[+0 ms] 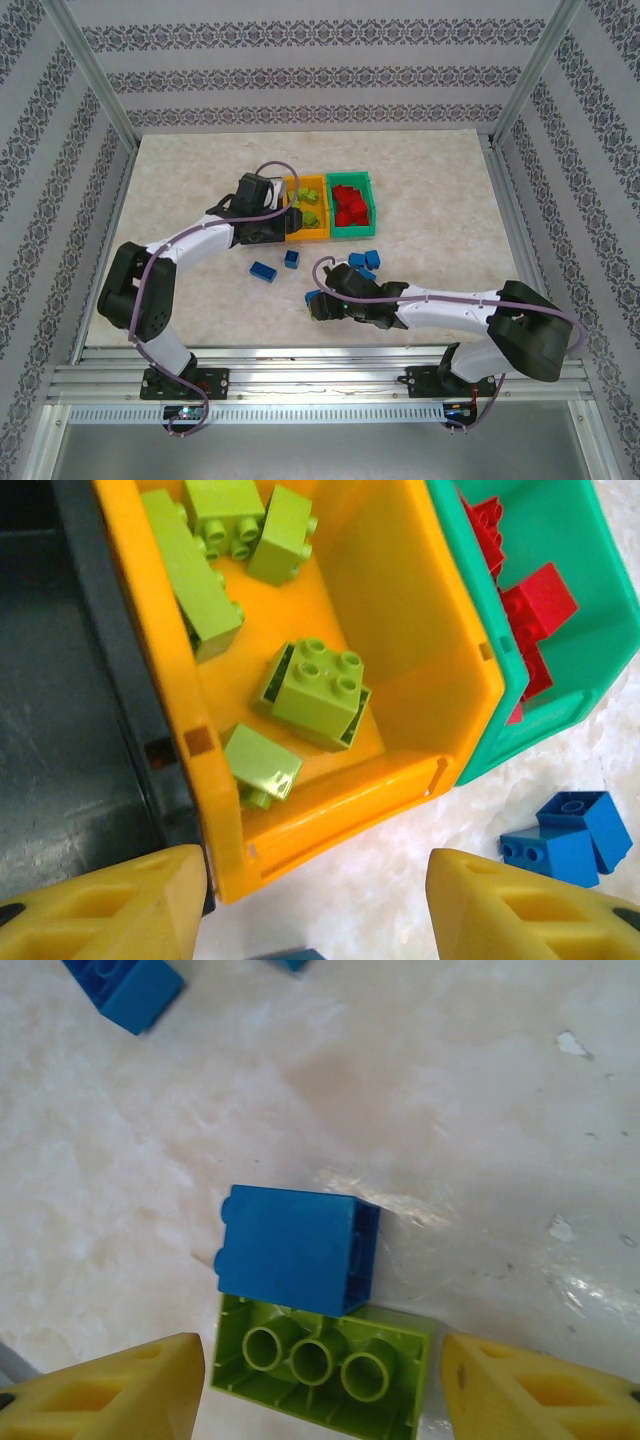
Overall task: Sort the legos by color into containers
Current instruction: Pick up the lego from the bottom-center of the table.
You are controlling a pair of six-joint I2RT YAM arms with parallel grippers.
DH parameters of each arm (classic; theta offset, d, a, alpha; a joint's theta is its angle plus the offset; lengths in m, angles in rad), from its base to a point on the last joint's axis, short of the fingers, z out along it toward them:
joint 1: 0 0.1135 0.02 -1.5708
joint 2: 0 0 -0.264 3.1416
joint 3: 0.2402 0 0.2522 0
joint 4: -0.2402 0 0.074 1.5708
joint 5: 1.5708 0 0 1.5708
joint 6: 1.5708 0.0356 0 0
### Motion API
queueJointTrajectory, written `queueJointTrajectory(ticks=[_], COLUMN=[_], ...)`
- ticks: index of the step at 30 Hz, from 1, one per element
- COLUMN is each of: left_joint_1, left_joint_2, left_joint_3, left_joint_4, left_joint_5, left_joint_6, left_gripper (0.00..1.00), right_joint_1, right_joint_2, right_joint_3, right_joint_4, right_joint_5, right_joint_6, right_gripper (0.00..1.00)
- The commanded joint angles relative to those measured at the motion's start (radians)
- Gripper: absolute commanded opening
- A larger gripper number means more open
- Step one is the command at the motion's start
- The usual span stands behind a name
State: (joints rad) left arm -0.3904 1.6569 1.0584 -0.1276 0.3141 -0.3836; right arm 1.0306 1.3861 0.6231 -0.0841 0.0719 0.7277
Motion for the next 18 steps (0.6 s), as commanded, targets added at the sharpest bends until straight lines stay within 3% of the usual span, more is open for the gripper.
queueJointTrajectory(ticks=[1, 18], left_joint_1=[0.012, 0.013], left_joint_2=[-0.055, -0.102], left_joint_3=[-0.032, -0.118], left_joint_4=[0.063, 0.076], left_joint_5=[0.011, 0.016], left_joint_6=[-0.016, -0.007], left_gripper=[0.6, 0.6], right_joint_1=[0.025, 0.085], right_joint_2=[0.003, 0.167], right_joint_3=[-0.002, 0.142], right_joint_4=[-0.025, -0.107], right_joint_5=[0.098, 0.146], right_joint_6=[0.052, 0.041], right_gripper=[0.68, 0.75])
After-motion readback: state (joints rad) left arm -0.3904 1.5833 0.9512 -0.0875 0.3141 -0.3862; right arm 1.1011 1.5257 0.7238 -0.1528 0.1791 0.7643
